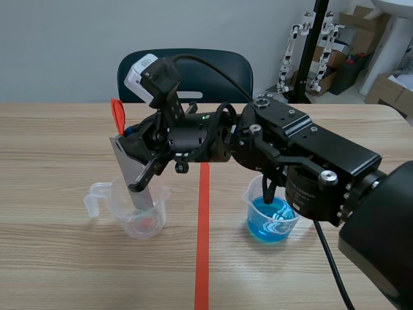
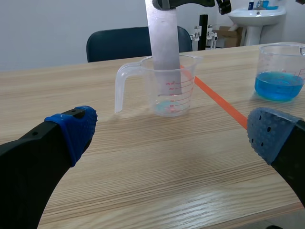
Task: Do the redox reaction experiment. put the plate into the left beaker
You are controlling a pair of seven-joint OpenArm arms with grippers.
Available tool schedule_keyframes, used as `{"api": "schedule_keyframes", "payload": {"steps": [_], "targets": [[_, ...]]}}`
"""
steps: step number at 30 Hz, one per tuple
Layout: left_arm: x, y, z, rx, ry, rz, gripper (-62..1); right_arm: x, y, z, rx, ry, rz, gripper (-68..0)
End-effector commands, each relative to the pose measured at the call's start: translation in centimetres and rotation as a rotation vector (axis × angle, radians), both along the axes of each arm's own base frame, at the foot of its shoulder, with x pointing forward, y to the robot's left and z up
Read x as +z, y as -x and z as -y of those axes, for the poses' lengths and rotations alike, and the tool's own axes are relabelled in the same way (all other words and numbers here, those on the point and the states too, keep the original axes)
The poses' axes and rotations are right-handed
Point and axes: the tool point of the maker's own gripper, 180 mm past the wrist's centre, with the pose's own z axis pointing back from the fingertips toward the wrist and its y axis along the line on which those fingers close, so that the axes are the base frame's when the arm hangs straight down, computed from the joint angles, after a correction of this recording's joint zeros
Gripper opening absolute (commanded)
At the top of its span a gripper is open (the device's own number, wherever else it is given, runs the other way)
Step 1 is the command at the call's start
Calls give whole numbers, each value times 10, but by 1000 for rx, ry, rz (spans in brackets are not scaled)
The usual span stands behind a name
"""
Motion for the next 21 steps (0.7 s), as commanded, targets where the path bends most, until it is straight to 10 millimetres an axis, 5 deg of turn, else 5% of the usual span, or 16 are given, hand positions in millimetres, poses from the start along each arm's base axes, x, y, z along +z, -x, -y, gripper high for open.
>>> {"api": "schedule_keyframes", "payload": {"steps": [1, 16, 18, 21], "targets": [[4, 3, -3, -5, -3, 15, 14, 15, -7, -4, -1, -29, 32, -671], [4, 3, -3, -5, -3, 15, 14, 6, -5, -6, 15, 18, 74, -655], [4, 3, -3, -5, -3, 15, 14, 4, -6, -6, 19, 36, 91, -567], [4, 3, -3, -5, -3, 15, 14, 2, -6, -5, 21, 49, 107, -286]]}}
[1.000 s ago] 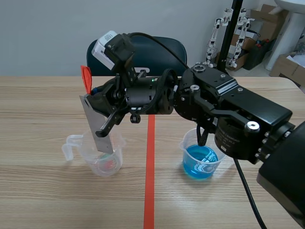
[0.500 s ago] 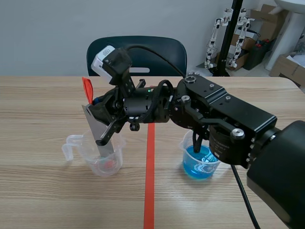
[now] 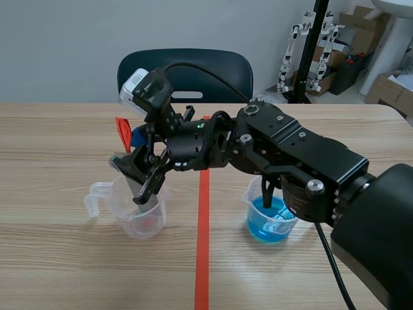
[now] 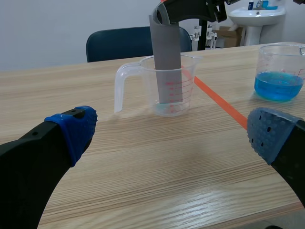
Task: Do the redox reaction experiment. put the plate into the left beaker
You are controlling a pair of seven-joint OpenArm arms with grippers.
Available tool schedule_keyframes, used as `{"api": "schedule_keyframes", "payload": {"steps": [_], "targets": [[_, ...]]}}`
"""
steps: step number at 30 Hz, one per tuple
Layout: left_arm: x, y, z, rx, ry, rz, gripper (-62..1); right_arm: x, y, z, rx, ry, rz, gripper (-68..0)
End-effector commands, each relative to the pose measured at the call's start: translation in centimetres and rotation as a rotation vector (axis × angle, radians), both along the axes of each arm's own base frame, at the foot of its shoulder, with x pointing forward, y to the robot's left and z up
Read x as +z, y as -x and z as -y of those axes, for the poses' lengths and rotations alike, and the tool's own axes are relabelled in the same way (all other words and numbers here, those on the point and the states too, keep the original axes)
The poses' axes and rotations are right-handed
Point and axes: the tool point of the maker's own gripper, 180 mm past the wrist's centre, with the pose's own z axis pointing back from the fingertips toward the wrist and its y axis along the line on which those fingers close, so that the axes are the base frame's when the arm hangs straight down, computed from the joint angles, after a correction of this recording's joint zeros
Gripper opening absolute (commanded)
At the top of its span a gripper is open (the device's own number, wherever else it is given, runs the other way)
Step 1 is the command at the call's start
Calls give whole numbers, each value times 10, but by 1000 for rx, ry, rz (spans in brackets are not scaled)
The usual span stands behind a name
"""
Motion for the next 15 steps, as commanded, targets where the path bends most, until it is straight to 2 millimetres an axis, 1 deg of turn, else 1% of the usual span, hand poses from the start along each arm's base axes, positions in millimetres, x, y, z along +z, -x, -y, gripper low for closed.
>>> {"api": "schedule_keyframes", "payload": {"steps": [1, 2, 3, 4, 7, 15], "targets": [[4, 3, -3, -5, -4, 15, 14, 18, -7, -3, 1, -36, 40, -189], [4, 3, -3, -5, -4, 15, 14, 18, -8, -3, -2, -35, 42, -115], [4, 3, -3, -5, -4, 15, 14, 18, -9, -3, -8, -31, 47, -75], [4, 3, -3, -5, -4, 15, 14, 17, -9, -4, -7, -21, 56, -66], [4, 3, -3, -5, -4, 15, 14, 14, -9, -5, -3, 10, 82, -67], [4, 3, -3, -5, -4, 15, 14, 14, -9, -6, -2, 10, 83, -67]]}}
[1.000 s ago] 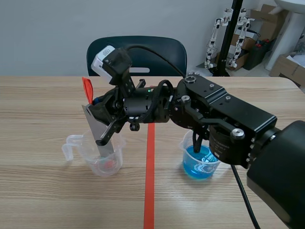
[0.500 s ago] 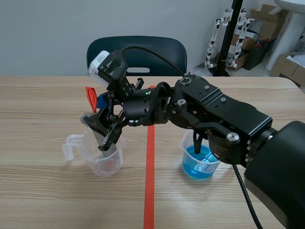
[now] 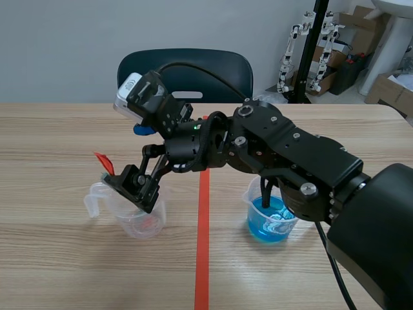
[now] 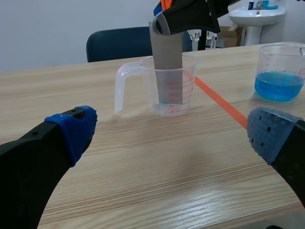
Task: Do the redox reaction experiment. put the plate into the left beaker
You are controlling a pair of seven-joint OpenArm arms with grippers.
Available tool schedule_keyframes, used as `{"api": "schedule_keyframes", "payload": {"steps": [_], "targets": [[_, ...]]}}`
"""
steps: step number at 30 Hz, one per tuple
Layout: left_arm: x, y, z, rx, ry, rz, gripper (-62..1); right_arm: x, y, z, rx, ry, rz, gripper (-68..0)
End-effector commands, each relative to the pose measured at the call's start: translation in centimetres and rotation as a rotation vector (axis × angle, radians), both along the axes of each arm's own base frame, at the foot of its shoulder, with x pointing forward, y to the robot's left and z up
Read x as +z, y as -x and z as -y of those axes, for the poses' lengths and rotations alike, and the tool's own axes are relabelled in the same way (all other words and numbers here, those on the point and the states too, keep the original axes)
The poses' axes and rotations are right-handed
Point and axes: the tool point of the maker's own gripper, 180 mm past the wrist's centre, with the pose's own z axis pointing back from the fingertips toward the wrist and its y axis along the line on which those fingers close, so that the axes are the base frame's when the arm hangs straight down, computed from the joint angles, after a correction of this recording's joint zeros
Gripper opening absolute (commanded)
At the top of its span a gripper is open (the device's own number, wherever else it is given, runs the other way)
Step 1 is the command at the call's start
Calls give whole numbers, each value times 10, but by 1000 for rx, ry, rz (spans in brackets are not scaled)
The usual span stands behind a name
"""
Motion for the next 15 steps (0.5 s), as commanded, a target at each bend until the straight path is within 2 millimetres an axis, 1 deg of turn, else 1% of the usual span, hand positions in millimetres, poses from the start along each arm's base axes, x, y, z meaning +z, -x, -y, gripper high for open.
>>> {"api": "schedule_keyframes", "payload": {"steps": [1, 15], "targets": [[4, 3, -3, -5, -3, 15, 14, 19, -7, -5, 0, -43, 29, -67], [4, 3, -3, -6, -3, 15, 14, 15, -7, -3, -2, -25, 28, -67]]}}
